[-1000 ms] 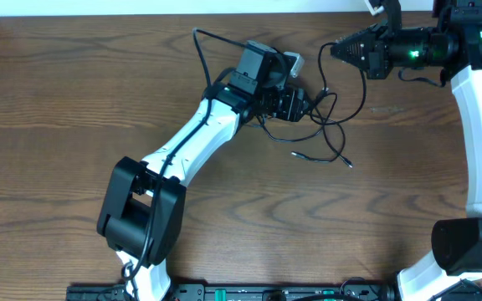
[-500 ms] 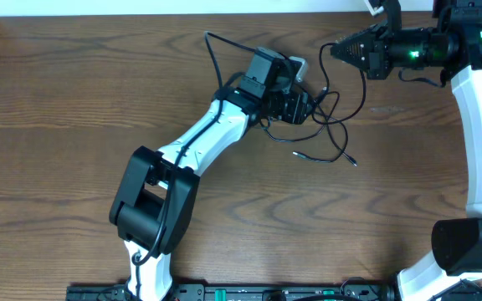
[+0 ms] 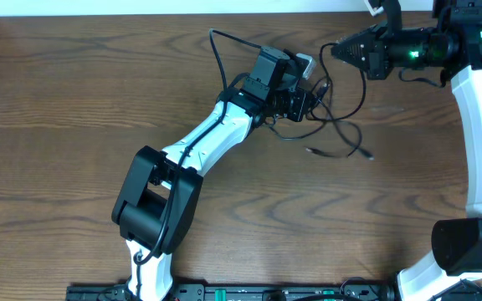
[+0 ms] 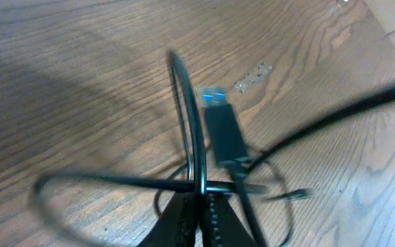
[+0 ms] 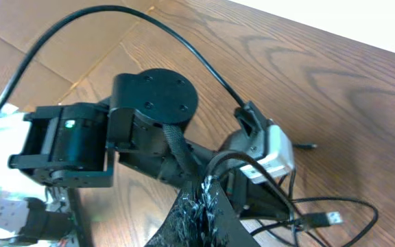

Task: Untangle cables
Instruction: 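Stretch the black cables wide, left gripper far left, right gripper far right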

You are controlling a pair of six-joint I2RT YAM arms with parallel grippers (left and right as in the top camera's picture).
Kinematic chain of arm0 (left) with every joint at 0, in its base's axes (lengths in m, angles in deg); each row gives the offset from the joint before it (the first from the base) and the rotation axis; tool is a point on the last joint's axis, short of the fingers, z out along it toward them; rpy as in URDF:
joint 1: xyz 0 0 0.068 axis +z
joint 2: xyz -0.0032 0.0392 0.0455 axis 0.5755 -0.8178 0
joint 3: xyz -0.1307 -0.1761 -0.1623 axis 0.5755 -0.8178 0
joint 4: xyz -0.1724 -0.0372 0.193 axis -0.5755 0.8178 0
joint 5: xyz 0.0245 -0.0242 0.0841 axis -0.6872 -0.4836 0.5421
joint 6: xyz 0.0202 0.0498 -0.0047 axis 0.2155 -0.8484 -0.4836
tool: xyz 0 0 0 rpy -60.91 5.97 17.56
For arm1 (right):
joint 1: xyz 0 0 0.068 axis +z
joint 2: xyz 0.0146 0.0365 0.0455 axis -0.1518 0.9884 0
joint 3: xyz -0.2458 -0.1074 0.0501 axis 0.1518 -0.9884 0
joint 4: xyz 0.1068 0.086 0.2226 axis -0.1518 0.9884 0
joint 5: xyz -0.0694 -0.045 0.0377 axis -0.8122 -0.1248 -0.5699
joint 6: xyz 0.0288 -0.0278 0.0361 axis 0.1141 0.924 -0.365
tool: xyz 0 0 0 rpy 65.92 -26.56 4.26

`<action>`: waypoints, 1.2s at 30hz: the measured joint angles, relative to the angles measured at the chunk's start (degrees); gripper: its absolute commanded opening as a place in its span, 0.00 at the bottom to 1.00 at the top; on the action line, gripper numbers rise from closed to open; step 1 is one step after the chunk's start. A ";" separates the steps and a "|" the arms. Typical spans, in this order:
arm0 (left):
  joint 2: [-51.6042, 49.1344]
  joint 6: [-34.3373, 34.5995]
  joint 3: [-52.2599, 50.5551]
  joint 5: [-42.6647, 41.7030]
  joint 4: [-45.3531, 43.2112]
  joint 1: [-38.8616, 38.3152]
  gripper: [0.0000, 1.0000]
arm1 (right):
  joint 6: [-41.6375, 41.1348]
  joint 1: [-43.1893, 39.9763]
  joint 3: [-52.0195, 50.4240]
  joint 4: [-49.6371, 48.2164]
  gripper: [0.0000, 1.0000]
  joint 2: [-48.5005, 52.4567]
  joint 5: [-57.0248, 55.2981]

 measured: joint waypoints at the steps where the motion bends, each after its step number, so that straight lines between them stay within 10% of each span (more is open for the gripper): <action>1: -0.02 0.00 0.00 0.00 0.13 0.07 0.07 | 0.00 0.00 0.00 0.02 0.01 0.02 -0.50; 21: 24.85 0.02 -0.02 -0.02 17.11 8.81 0.07 | -16.02 0.00 0.00 -1.16 0.01 2.69 -33.35; 36: 40.85 0.70 -0.02 0.68 19.06 33.55 0.08 | -18.29 -0.48 0.00 -0.09 0.01 17.97 -38.58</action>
